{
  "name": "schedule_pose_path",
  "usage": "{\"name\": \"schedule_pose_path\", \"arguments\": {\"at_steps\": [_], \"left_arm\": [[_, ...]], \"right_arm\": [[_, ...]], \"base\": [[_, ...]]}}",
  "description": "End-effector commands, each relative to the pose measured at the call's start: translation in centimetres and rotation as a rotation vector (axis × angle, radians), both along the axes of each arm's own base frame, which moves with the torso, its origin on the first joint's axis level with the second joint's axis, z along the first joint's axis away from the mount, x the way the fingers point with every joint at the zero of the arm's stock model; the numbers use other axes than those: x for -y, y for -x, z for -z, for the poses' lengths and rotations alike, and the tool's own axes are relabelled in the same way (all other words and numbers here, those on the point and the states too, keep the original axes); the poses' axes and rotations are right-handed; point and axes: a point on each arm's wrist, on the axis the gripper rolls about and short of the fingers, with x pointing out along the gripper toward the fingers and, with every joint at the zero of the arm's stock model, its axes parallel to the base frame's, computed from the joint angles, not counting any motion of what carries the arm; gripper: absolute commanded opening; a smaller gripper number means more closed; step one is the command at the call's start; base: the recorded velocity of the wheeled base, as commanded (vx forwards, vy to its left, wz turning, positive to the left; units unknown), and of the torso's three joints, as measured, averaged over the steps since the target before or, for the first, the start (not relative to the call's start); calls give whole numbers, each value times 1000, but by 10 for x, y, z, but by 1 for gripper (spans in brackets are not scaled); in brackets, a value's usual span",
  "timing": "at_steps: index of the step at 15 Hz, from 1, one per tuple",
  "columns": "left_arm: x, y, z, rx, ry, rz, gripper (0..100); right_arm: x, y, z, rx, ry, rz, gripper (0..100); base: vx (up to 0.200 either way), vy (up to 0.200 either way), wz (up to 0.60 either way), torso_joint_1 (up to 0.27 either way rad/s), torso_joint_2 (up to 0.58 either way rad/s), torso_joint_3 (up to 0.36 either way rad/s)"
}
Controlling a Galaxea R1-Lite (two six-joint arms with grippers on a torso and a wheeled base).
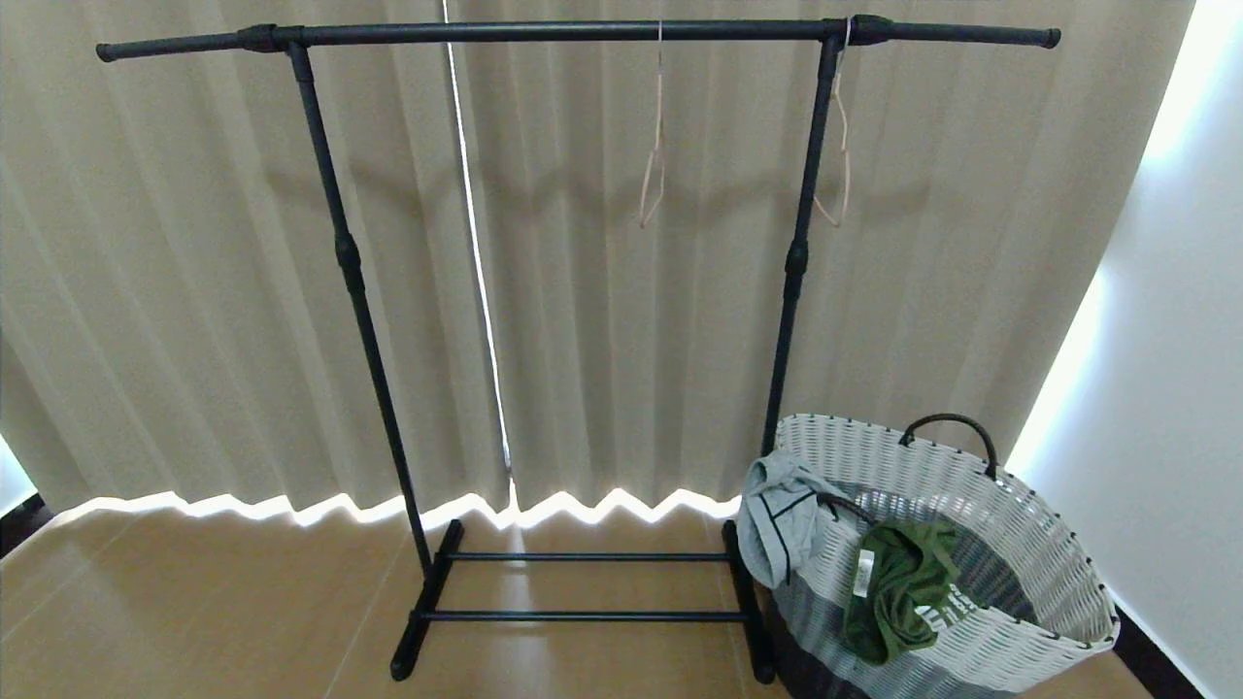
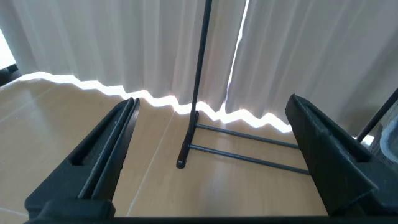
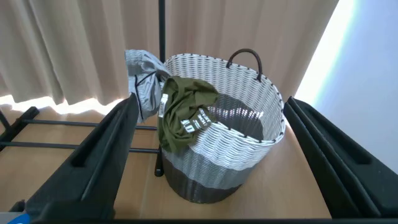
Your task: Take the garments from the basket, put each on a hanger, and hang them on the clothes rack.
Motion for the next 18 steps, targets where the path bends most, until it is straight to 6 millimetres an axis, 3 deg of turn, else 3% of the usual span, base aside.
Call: {"name": "schedule_pose_path", "arguments": {"at_steps": [1,11,15,18], "left_arm": [[0,0,0,-1,-1,1,100],[0,0,0,-2,-8,6,100],[0,0,0,1,1,7,100],[0,0,0,5,17,3,100]], "right_arm": [[0,0,0,0,0,0,100],[0,0,0,3,-1,17,100],[0,3,-8,18,28,7,100],[0,17,-18,-172,247,-31,100]], "base": [[200,0,0,2,2,7],[200,0,0,3,4,4],[0,0,0,0,0,0],[0,0,0,0,0,0]]}}
